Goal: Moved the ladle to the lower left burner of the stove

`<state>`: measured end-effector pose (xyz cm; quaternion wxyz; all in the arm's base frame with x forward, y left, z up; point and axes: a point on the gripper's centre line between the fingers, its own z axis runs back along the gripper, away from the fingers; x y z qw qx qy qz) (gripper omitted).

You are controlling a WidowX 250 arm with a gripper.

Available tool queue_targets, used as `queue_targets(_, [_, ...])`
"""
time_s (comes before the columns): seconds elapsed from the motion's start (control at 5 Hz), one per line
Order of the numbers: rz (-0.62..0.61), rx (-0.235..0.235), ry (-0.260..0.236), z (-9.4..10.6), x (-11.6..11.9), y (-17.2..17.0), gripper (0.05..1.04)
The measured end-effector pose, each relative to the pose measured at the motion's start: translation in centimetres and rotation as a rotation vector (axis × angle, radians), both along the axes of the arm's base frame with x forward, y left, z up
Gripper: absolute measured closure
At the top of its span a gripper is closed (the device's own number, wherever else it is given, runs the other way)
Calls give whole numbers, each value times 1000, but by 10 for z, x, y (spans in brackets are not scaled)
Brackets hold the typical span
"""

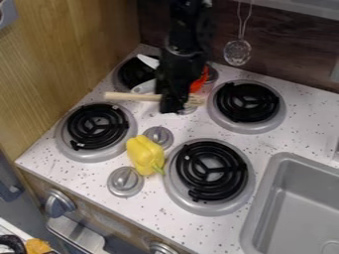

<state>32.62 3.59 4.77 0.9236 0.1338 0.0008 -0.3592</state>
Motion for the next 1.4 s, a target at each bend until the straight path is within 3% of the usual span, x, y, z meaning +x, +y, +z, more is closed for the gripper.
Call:
queue_targets(0.2, [169, -17, -29, 6, -24, 24, 704])
queue_targets(0.4, [377, -56, -5, 5, -44, 50, 704])
queue_targets(0.6, [540, -36, -78, 7, -51, 70, 704])
queue_targets(0.8, [705, -54, -130, 4, -56, 94, 704])
queue_targets(1.2, [901, -45, -118, -35, -42, 120, 704])
queue_targets(1.4, [956, -67, -132, -48, -33, 123, 704])
